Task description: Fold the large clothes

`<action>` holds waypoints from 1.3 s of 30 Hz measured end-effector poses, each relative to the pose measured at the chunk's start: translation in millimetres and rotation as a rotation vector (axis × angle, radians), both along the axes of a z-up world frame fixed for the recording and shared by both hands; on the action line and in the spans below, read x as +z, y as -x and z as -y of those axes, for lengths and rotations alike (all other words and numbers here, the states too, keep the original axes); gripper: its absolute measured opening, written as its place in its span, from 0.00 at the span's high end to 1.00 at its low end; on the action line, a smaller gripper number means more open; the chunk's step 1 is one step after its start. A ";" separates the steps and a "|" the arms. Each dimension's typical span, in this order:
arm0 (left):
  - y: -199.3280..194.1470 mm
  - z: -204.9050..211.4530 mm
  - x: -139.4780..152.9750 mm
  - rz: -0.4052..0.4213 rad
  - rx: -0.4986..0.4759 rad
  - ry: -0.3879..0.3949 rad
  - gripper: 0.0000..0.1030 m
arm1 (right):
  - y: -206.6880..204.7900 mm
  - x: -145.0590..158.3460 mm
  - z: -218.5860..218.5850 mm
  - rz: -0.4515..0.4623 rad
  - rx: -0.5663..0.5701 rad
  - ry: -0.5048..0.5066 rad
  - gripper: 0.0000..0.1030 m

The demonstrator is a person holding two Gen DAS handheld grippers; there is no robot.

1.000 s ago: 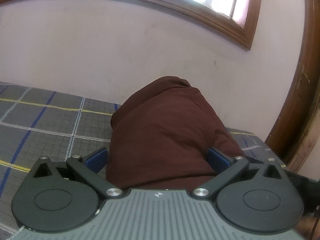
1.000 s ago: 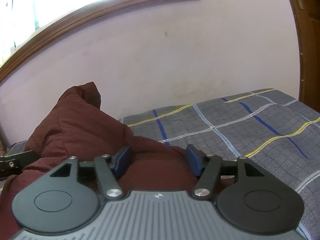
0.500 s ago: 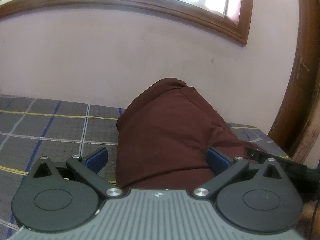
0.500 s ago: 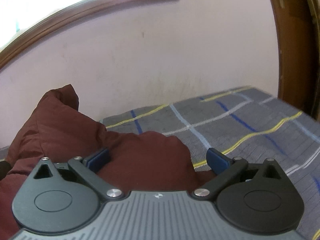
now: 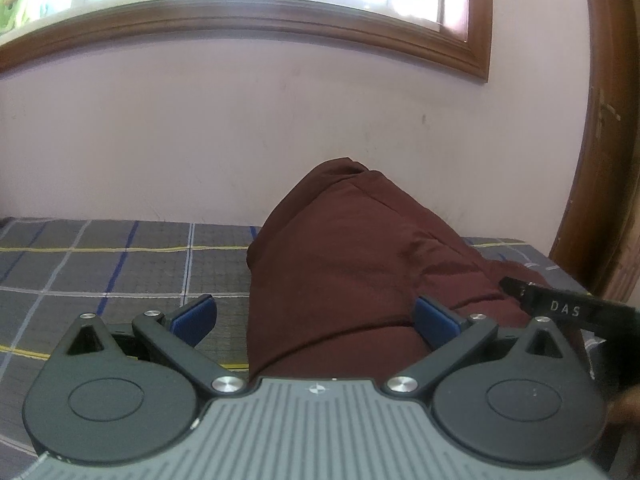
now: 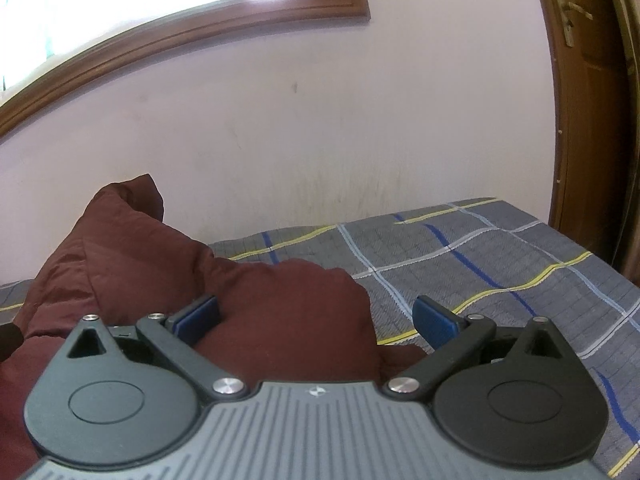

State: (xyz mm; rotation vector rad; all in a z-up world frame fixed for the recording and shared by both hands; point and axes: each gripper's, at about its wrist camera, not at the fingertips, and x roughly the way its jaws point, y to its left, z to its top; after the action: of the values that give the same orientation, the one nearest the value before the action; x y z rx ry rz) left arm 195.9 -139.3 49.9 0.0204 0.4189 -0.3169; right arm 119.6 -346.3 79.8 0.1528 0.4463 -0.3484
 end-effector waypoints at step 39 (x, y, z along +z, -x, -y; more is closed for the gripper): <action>0.7 -26.5 7.0 -0.071 0.007 0.080 0.00 | 114.8 -2.5 59.7 0.039 0.140 -0.354 0.00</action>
State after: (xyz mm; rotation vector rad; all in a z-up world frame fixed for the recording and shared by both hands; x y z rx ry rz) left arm 195.2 -112.9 57.0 -0.0711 0.4760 -0.3282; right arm 4.8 -406.0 77.3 0.4697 0.4743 -0.1266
